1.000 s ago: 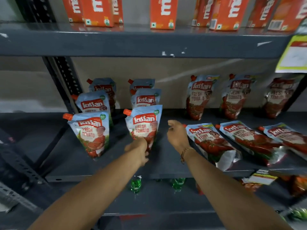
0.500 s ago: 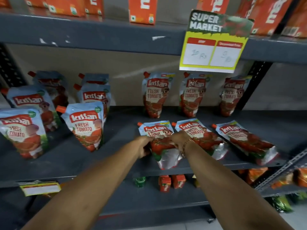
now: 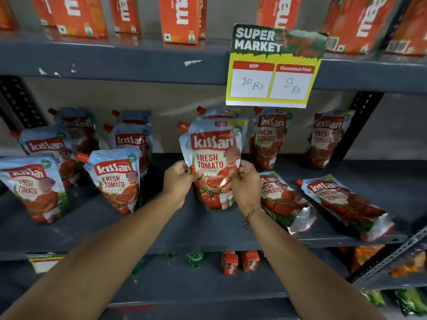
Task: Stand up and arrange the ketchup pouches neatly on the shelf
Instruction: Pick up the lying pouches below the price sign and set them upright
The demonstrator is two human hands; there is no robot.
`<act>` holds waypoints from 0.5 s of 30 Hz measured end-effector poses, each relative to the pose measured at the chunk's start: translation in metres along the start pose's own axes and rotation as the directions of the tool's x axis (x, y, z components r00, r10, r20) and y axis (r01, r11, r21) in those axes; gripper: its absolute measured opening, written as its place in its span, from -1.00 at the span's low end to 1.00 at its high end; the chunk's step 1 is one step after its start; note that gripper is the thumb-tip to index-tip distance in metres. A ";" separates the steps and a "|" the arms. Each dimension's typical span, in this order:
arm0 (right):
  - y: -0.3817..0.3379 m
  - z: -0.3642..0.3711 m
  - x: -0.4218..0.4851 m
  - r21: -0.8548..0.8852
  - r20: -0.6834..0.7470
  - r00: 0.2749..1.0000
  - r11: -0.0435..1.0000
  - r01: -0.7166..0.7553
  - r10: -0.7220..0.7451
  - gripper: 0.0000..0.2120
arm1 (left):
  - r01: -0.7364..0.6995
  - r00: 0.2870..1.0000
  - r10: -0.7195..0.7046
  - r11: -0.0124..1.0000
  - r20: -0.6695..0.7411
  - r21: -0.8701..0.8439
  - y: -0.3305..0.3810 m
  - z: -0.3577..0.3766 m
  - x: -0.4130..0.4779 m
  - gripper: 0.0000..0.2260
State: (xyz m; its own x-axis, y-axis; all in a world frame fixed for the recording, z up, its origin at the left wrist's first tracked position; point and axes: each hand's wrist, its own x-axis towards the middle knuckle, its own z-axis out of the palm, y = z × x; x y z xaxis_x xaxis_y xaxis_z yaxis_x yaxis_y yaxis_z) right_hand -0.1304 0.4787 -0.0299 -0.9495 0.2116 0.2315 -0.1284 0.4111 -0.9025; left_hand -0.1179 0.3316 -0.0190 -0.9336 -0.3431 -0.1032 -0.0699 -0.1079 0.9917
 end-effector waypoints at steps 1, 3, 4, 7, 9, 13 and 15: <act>0.008 0.003 -0.001 -0.035 0.029 0.999 0.999 -0.026 0.027 -0.84 | 0.003 1.000 -0.001 0.999 -0.024 0.044 -0.008 -0.001 0.000 -0.80; 0.021 0.007 -0.004 -0.059 0.060 0.997 0.997 -0.054 0.058 -0.93 | 0.030 0.998 -0.023 0.995 -0.066 0.098 -0.021 -0.005 0.000 -0.80; 0.023 0.006 -0.005 -0.067 0.064 0.996 0.996 -0.064 0.068 -0.94 | 0.038 0.996 -0.029 0.993 -0.082 0.115 -0.024 -0.005 -0.001 -0.80; 0.018 -0.001 -0.003 -0.144 0.104 0.990 0.986 -0.080 0.096 -0.90 | 0.049 0.986 -0.012 0.974 -0.166 0.222 -0.023 0.002 -0.004 -0.75; 0.016 -0.007 0.001 -0.180 0.160 0.983 0.982 -0.061 0.090 -0.84 | 0.106 0.956 -0.026 0.959 -0.293 0.262 -0.022 0.012 -0.012 -0.70; 0.025 -0.034 0.008 -0.337 0.145 0.984 0.940 -0.047 0.102 -0.72 | 0.353 0.875 -0.348 0.934 -0.336 -0.047 -0.033 0.044 -0.040 -0.80; 0.030 -0.053 0.014 -0.512 0.077 0.992 0.858 -0.047 0.100 -0.70 | 0.484 0.846 -0.505 0.862 -0.171 -0.148 -0.034 0.065 -0.057 -0.80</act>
State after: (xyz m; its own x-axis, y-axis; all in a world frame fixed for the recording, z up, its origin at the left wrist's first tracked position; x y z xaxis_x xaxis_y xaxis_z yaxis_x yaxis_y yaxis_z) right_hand -0.1325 0.5414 -0.0349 -0.9768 0.1830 0.1110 0.0811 0.7963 -0.5994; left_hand -0.0847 0.4152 -0.0420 -0.6946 -0.3958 -0.6008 -0.4605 -0.3971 0.7939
